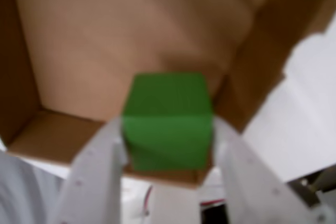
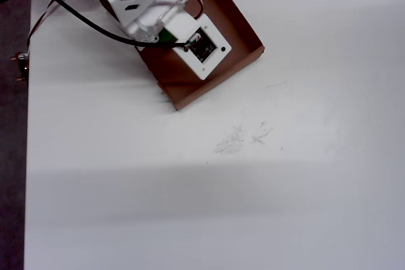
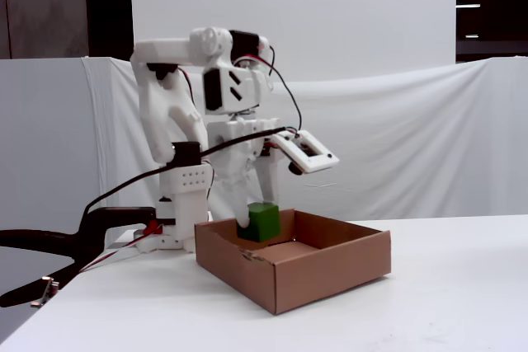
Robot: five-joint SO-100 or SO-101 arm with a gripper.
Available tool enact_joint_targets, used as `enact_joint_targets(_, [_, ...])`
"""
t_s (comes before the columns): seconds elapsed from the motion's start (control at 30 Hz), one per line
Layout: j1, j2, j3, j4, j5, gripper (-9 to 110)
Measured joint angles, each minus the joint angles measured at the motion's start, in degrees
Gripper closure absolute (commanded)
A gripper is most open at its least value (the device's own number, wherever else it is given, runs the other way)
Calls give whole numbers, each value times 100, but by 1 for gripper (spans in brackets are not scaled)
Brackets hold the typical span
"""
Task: Grasp a green cube and put it in a box.
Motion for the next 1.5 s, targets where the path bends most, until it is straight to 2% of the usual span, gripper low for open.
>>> enact_joint_targets(0.47, [-316, -1002, -9, -378, 0, 88])
enact_joint_targets(1.27, [-413, -1459, -290, -510, 0, 87])
enact_joint_targets(1.5, [-413, -1459, -281, -536, 0, 80])
